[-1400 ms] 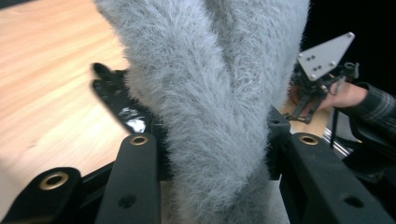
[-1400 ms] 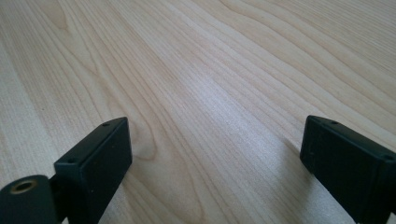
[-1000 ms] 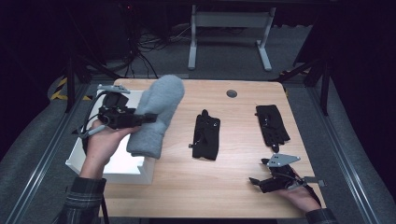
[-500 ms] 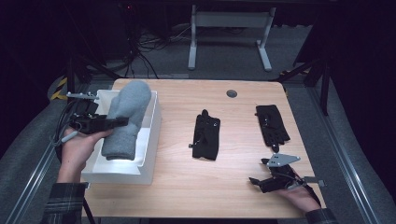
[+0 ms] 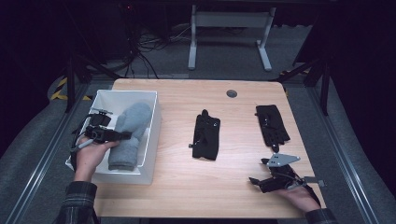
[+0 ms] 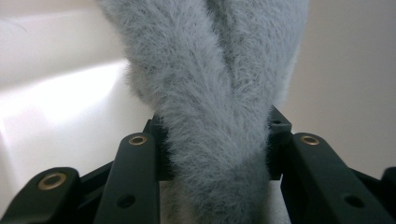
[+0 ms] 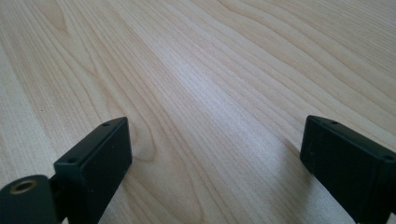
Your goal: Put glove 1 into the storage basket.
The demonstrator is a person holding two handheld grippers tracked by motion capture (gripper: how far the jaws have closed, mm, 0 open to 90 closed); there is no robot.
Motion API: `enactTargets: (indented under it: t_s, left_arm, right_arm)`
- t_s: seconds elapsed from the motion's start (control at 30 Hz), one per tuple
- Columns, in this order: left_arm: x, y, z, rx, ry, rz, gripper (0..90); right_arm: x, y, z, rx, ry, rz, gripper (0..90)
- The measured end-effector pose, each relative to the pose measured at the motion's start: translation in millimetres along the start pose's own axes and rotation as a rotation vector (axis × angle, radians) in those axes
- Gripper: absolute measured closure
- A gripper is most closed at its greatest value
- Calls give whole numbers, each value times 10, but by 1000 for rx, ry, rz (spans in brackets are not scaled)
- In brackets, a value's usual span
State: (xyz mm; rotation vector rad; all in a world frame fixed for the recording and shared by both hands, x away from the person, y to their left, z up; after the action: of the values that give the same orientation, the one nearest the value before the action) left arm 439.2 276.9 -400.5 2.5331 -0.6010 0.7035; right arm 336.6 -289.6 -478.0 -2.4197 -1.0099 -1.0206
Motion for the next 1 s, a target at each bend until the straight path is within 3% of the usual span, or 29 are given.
enactTargets:
  t_s: [0.13,0.2,0.3,0.43,0.53,0.6,0.63,0.77,0.83,1.0]
  left_arm:
    - [-22,-58,114,-19,-24,-19,594]
    - [-60,-145,232,-1,-68,-27,586]
    - [-74,-179,268,16,-80,-25,569]
    - [-80,-208,290,58,-88,-20,479]
    - [-62,-175,257,72,-60,-27,333]
    - [-27,-112,205,117,-36,-21,297]
    - [24,-46,110,155,-1,-13,257]
    - [122,44,-64,183,56,1,217]
    - [171,103,-143,181,73,21,204]
    - [299,366,-282,128,125,84,195]
  right_arm:
    - [0,0,0,0,0,0,93]
    - [0,0,0,0,0,0,94]
    - [0,0,0,0,0,0,94]
    - [0,0,0,0,0,0,93]
    - [0,0,0,0,0,0,93]
    - [0,0,0,0,0,0,93]
    - [0,0,0,0,0,0,93]
    - [0,0,0,0,0,0,93]
    - [0,0,0,0,0,0,93]
    - [2,-3,2,-3,-1,2,91]
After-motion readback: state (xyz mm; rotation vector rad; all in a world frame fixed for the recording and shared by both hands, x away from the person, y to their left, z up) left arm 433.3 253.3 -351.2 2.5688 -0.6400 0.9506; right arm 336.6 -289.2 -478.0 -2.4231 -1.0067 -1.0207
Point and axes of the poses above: each handheld gripper's, and its own axes: z roughly forward along the jaws, x roughly out of its top, y roughly to its right, the point moved 1 cm from there along z, roughly forward along the jaws, and after that the axes turned 4 degrees about z, right-handed, at the moved point
